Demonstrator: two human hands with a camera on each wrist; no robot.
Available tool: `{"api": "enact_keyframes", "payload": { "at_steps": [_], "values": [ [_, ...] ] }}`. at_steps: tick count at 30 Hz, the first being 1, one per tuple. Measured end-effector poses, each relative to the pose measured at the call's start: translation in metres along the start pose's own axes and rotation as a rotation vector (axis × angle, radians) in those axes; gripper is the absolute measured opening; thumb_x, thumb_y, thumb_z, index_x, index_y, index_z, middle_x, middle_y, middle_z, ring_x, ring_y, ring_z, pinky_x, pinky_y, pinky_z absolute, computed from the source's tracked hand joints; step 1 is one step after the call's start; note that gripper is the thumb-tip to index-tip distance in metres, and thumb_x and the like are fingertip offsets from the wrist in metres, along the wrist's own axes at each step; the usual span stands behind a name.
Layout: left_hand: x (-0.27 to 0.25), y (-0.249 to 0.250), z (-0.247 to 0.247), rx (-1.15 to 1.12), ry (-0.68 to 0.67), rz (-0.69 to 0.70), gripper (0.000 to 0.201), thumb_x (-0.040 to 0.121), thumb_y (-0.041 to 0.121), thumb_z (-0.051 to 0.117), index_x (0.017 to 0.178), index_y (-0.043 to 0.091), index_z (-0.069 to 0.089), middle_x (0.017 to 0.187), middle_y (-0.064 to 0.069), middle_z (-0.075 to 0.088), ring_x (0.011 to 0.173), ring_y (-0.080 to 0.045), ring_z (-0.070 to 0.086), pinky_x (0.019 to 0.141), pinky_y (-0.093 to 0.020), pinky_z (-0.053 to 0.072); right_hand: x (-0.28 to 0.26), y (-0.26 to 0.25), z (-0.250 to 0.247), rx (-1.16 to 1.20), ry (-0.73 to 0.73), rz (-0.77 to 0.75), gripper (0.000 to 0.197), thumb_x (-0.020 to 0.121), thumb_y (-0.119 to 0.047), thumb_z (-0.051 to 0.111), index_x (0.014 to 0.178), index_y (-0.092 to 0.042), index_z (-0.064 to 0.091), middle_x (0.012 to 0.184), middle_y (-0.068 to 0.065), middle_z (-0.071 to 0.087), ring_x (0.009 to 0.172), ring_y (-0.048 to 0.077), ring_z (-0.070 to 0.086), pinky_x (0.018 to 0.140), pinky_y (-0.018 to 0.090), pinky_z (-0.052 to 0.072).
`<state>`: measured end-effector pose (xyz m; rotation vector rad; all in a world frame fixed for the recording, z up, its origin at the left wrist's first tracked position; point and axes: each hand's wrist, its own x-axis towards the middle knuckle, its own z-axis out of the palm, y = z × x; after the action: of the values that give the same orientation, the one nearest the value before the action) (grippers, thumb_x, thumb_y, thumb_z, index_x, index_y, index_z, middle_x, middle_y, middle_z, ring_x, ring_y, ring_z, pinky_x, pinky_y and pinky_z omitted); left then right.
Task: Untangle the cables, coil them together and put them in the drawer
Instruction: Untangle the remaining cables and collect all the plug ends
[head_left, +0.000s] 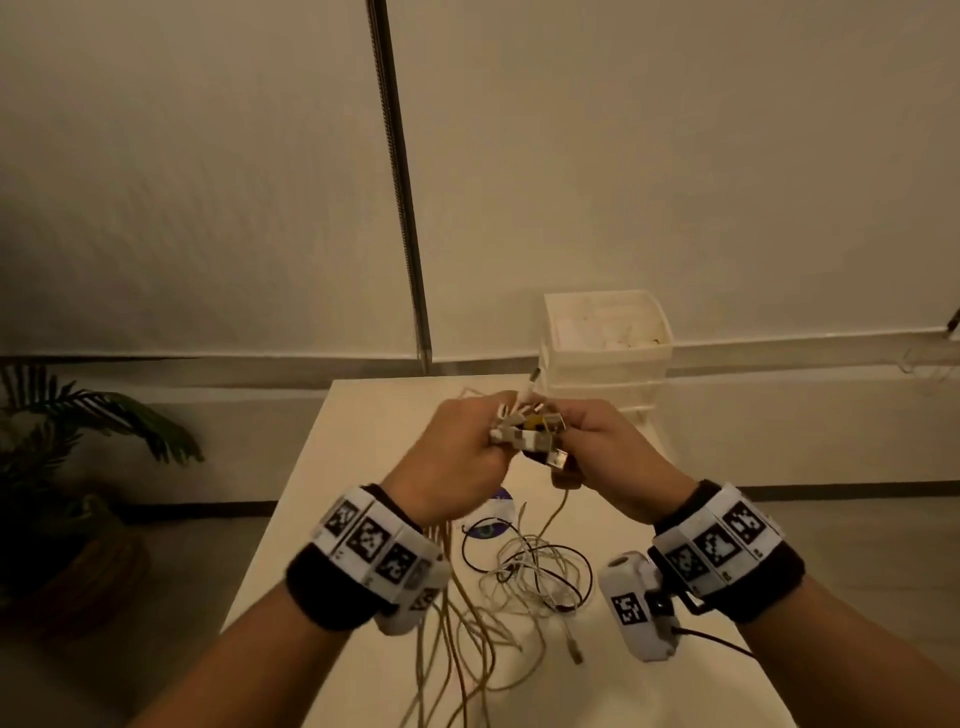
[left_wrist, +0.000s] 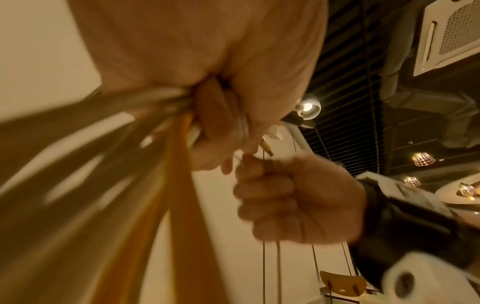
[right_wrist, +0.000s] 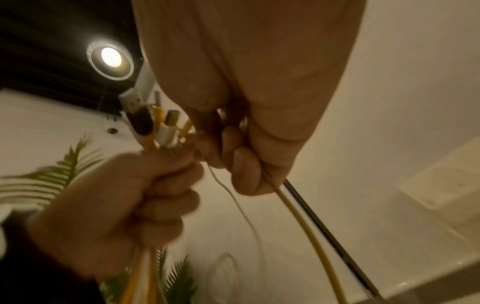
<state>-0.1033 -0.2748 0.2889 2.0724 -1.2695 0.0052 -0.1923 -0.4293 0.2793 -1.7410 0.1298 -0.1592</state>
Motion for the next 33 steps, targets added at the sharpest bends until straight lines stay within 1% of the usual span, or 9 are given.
{"api": "enact_keyframes", "payload": {
  "at_steps": [3,8,13,16,19,22,24,28,33],
  "values": [
    [0.002,-0.003,0.010,0.004,0.069,-0.017,0.014,0.083,0.013,0.046,0.076,0.010,0.057,0.068,0.000,0.063,0.063,-0.024,0.054,0.058,-0.036,0.039,0.000,-0.004,-0.003,0.017,-0.024,0.004,0.026,0.098,-0.002,0.039,0.093,0.016,0.058,0.059,0.006,0.042,0.050,0.013,0.034,0.050,0.026,0.030],
    [0.009,-0.017,-0.022,-0.041,0.330,-0.204,0.031,0.088,-0.003,0.047,0.099,0.012,0.073,0.084,-0.006,0.072,0.059,-0.014,0.055,0.052,-0.023,0.042,-0.009,0.010,-0.006,0.092,-0.034,-0.005,0.032,0.102,-0.013,0.040,0.081,-0.002,0.062,0.056,0.005,0.043,0.048,0.013,0.033,0.049,0.025,0.031],
    [0.016,-0.040,-0.082,-0.236,0.828,-0.528,0.027,0.088,0.003,0.053,0.073,0.022,0.065,0.079,-0.004,0.062,0.081,-0.037,0.063,0.067,-0.046,0.051,-0.016,0.043,-0.013,0.032,0.045,0.043,0.031,0.102,-0.011,0.040,0.079,-0.002,0.059,0.054,0.004,0.039,0.051,0.014,0.029,0.052,0.029,0.024],
    [0.012,-0.026,-0.077,0.013,0.683,-0.445,0.018,0.096,0.008,0.053,0.110,0.015,0.064,0.094,0.000,0.059,0.085,-0.017,0.060,0.068,-0.029,0.045,-0.010,0.040,-0.015,0.059,0.092,0.052,0.031,0.102,-0.011,0.040,0.077,-0.003,0.058,0.054,0.001,0.038,0.050,0.011,0.028,0.052,0.026,0.025],
    [0.004,-0.005,-0.045,0.040,0.478,-0.228,0.058,0.098,0.003,0.045,0.147,0.032,0.037,0.091,0.014,0.056,0.067,0.005,0.055,0.058,-0.009,0.046,-0.001,0.026,-0.009,0.042,0.041,0.045,0.031,0.102,-0.012,0.040,0.078,-0.003,0.057,0.055,0.004,0.036,0.050,0.012,0.026,0.049,0.024,0.024],
    [0.000,-0.001,-0.008,-0.023,0.114,-0.051,0.049,0.092,0.010,0.043,0.133,0.032,0.055,0.103,0.003,0.072,0.089,-0.008,0.068,0.080,-0.035,0.057,0.000,0.016,-0.002,0.103,-0.005,0.036,0.031,0.102,-0.010,0.039,0.084,0.010,0.055,0.056,0.005,0.036,0.049,0.011,0.026,0.048,0.024,0.023],
    [-0.004,-0.002,0.006,-0.041,-0.024,-0.020,0.037,0.085,0.015,0.044,0.115,0.023,0.066,0.106,0.001,0.073,0.099,-0.019,0.067,0.085,-0.039,0.054,-0.002,0.011,0.001,0.164,-0.024,0.029,0.032,0.101,-0.010,0.041,0.097,0.019,0.054,0.061,0.009,0.041,0.051,0.012,0.028,0.048,0.024,0.024],
    [-0.005,-0.008,0.011,-0.043,0.066,-0.052,0.014,0.085,0.008,0.048,0.079,0.012,0.061,0.073,-0.002,0.067,0.069,-0.026,0.057,0.063,-0.042,0.046,-0.012,0.004,0.002,0.196,-0.055,0.047,0.034,0.102,-0.011,0.038,0.097,0.020,0.049,0.057,0.004,0.039,0.049,0.013,0.027,0.051,0.028,0.023],
    [-0.009,-0.013,-0.006,0.013,0.285,-0.053,0.023,0.087,0.002,0.052,0.088,0.012,0.072,0.071,0.006,0.066,0.062,-0.015,0.055,0.056,-0.019,0.039,-0.041,0.005,-0.004,0.164,-0.051,0.046,0.029,0.101,-0.014,0.040,0.099,0.006,0.061,0.056,0.006,0.039,0.048,0.015,0.026,0.049,0.027,0.028]
  ]
}}
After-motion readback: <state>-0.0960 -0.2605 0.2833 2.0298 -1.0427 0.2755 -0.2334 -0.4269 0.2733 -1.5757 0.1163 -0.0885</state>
